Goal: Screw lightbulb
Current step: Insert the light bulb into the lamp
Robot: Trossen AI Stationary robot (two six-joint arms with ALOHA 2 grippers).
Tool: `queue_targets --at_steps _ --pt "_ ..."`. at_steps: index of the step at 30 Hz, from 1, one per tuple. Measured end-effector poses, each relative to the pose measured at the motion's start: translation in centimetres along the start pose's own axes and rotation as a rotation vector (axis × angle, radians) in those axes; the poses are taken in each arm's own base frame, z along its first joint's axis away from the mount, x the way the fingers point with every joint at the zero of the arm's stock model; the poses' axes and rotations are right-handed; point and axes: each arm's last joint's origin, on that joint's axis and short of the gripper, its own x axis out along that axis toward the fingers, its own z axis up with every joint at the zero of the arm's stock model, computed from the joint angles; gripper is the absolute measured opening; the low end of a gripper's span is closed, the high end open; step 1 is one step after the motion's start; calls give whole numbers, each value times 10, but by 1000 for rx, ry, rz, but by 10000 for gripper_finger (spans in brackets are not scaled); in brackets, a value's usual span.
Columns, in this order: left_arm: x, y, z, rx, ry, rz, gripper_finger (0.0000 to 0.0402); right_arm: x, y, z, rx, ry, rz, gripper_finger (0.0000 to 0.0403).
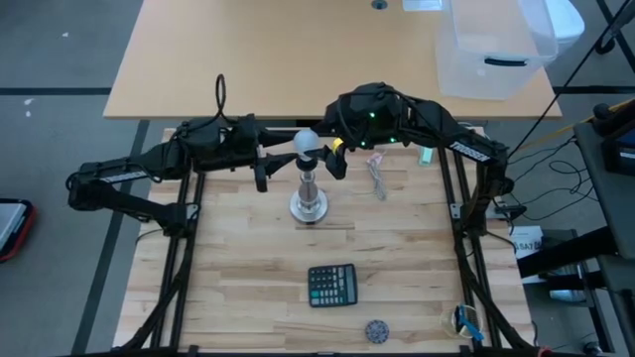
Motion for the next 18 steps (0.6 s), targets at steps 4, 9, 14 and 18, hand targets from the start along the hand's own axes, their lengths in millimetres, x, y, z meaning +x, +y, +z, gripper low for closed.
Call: queue_targets --at_steps 4,9,14,18 --pt "4 0 -1 0 -1 -3 239 0 -1 0 -2 1 -1 309" --pt "4 0 -1 0 -2 -4 239 8 -1 -4 0 29 -3 309" --pt "4 0 -1 0 -2 -1 239 14 0 -5 13 35 -2 298" --pt "4 1 -1 4 -1 22 239 14 0 -4 22 29 -8 286"
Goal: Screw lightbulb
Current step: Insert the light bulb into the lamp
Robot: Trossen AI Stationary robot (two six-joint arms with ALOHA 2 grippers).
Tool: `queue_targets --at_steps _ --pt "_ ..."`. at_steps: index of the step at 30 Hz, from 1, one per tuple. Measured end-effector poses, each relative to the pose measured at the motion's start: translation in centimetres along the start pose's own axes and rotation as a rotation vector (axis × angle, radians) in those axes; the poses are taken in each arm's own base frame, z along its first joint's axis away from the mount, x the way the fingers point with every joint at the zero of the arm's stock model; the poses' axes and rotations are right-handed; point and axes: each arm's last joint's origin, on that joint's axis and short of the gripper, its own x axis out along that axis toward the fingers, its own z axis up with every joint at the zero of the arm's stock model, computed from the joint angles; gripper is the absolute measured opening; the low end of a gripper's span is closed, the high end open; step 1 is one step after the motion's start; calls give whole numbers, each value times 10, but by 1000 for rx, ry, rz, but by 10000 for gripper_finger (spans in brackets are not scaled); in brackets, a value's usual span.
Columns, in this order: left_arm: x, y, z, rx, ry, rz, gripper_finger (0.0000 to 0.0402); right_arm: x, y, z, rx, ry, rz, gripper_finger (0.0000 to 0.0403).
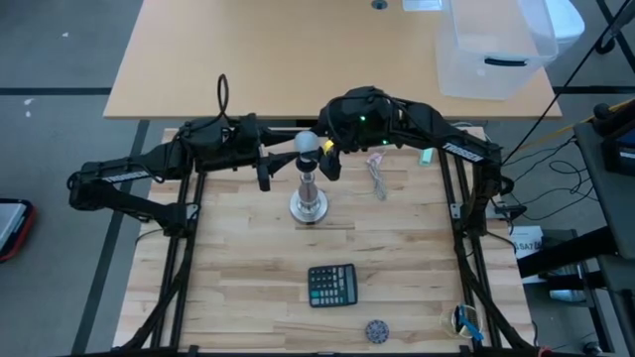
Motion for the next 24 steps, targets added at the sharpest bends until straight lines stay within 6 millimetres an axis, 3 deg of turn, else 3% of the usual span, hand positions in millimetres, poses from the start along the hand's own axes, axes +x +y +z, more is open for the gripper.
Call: queue_targets --at_steps 10,24 --pt "-1 2 -2 93 16 64 239 0 -1 0 69 -3 -29 280" --pt "-17 5 3 134 15 115 239 0 9 -1 153 -35 -169 279"
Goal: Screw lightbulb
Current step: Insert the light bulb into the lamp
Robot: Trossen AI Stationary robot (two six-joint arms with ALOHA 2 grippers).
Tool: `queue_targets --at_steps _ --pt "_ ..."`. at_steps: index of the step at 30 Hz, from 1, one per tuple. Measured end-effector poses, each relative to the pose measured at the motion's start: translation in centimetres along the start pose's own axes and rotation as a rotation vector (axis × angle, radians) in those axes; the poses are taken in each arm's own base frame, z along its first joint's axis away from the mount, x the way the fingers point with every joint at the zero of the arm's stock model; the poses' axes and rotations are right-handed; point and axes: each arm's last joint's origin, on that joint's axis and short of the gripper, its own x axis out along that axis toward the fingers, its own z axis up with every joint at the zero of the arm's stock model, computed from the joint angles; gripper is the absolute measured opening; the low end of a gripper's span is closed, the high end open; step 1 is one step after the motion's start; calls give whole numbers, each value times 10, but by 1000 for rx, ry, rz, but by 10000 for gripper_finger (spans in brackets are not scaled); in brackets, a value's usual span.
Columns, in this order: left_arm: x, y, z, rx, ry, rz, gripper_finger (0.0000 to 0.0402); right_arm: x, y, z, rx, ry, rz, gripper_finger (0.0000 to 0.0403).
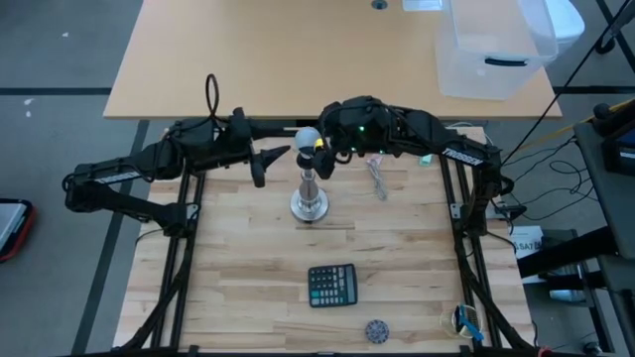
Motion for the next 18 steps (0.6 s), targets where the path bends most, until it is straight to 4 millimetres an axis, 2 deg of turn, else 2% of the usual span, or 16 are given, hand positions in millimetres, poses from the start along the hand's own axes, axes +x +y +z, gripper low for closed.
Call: queue_targets --at_steps 8,12,18 --pt "0 0 -3 4 30 0 239 14 14 -4 23 -36 -36 279" --pt "-2 0 -11 -12 121 -2 238 22 22 -7 -9 -36 -27 279" --pt "-6 -1 -27 -49 285 -55 238 22 28 -6 -67 -62 5 279"
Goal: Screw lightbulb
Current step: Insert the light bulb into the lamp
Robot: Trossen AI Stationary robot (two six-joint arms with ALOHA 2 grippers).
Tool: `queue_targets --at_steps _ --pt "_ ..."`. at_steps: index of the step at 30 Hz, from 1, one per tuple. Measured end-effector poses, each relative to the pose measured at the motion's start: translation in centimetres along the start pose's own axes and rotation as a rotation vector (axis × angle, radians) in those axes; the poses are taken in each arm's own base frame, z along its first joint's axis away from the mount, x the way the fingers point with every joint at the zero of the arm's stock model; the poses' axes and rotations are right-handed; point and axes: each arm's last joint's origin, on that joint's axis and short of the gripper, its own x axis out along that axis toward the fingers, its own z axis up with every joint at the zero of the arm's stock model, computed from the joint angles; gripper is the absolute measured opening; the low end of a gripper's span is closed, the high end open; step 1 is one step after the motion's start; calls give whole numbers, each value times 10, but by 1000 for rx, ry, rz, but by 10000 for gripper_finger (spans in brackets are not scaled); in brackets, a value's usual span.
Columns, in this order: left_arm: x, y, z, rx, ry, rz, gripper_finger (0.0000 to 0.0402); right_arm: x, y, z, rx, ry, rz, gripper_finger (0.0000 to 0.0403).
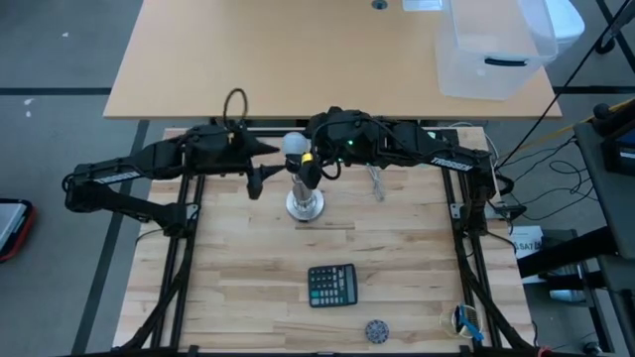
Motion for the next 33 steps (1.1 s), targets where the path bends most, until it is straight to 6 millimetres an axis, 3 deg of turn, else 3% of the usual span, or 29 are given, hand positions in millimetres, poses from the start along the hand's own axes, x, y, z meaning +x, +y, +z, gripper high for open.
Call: queue_targets --at_steps 8,15,21,33 --pt "15 -1 -25 -8 98 -48 238 -1 -1 0 -23 3 -1 279" --pt "45 -3 -59 -63 3 -80 237 -1 -1 0 -37 2 -2 279" --pt "56 -2 -78 -84 -59 -60 214 -1 -1 0 -39 3 -2 279" --pt "67 7 -86 -19 -206 -62 158 0 -4 0 -37 3 -9 279"
